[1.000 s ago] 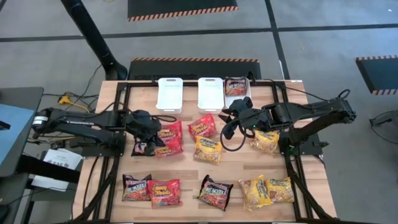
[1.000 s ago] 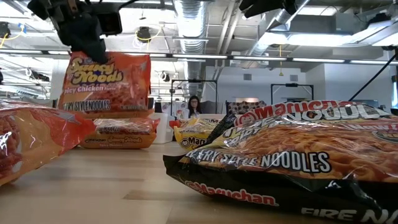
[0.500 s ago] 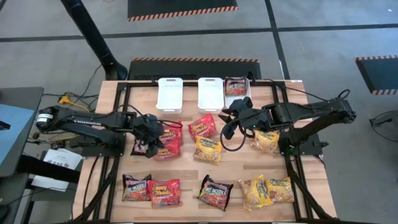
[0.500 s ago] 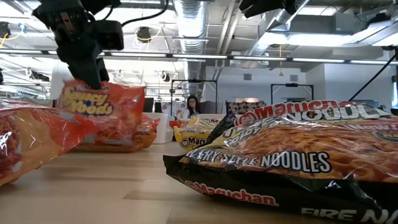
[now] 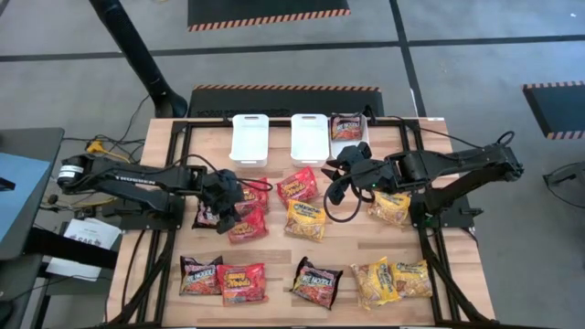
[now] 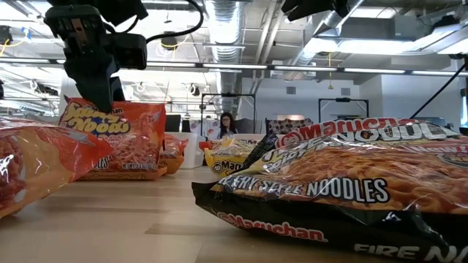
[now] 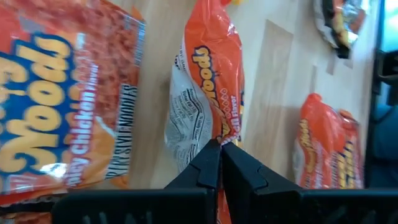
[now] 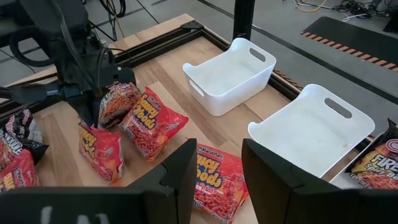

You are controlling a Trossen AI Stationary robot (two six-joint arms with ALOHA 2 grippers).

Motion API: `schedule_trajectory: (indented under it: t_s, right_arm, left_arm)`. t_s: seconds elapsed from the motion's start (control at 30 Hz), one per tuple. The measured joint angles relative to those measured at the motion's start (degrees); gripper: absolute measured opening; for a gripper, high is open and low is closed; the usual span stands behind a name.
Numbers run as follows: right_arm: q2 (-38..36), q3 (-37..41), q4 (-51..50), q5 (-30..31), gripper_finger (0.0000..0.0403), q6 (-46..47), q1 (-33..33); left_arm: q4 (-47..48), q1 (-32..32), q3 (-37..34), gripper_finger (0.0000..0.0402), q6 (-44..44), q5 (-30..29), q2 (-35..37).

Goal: Sort Maruchan noodles
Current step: Put the orange noodle pack into the middle white bin

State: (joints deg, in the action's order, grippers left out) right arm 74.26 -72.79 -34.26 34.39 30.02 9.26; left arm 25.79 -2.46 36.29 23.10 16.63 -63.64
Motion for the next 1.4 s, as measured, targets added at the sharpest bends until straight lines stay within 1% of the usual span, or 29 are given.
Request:
schedule_trajectory:
  t_s: [0.13, 0.27, 0.47, 0.63, 0.73, 0.8, 1.0, 1.27, 1.4]
  right_arm:
    - [0.0, 0.0, 0.0, 0.0, 0.0152, 0.0, 0.0]
    - [0.0, 0.0, 0.0, 0.0, 0.0152, 0.0, 0.0]
    - [0.0, 0.0, 0.0, 0.0, 0.0152, 0.0, 0.0]
    - [0.0, 0.0, 0.0, 0.0, 0.0152, 0.0, 0.0]
    - [0.0, 0.0, 0.0, 0.0, 0.0152, 0.0, 0.0]
    - [0.0, 0.0, 0.0, 0.1, 0.0152, 0.0, 0.0]
    - [0.0, 0.0, 0.2, 0.1, 0.0152, 0.0, 0.0]
    - [0.0, 0.0, 0.3, 0.1, 0.0152, 0.0, 0.1]
    - [0.0, 0.0, 0.2, 0.1, 0.0152, 0.0, 0.1]
  left_arm:
    - [0.0, 0.0, 0.0, 0.0022, 0.0, 3.0, 0.0]
    - [0.0, 0.0, 0.0, 0.0055, 0.0, 4.1, 0.0]
    - [0.2, 0.0, 0.0, 0.0110, 0.0, 3.5, -0.3]
    - [-0.1, 0.0, -0.1, 0.0138, 0.0, 2.1, -2.8]
    - [0.6, 0.0, -0.1, 0.0142, 0.0, 2.0, -5.4]
    - [-0.6, 0.2, -0.1, 0.0143, 0.0, 2.5, -7.5]
    - [-1.6, 0.6, -0.1, 0.0136, 0.0, 4.6, -12.5]
    - [-6.3, 0.6, 0.0, 0.0135, 0.2, 12.0, -17.3]
    - [-7.0, 0.6, 0.0, 0.0135, 0.1, 13.1, -18.1]
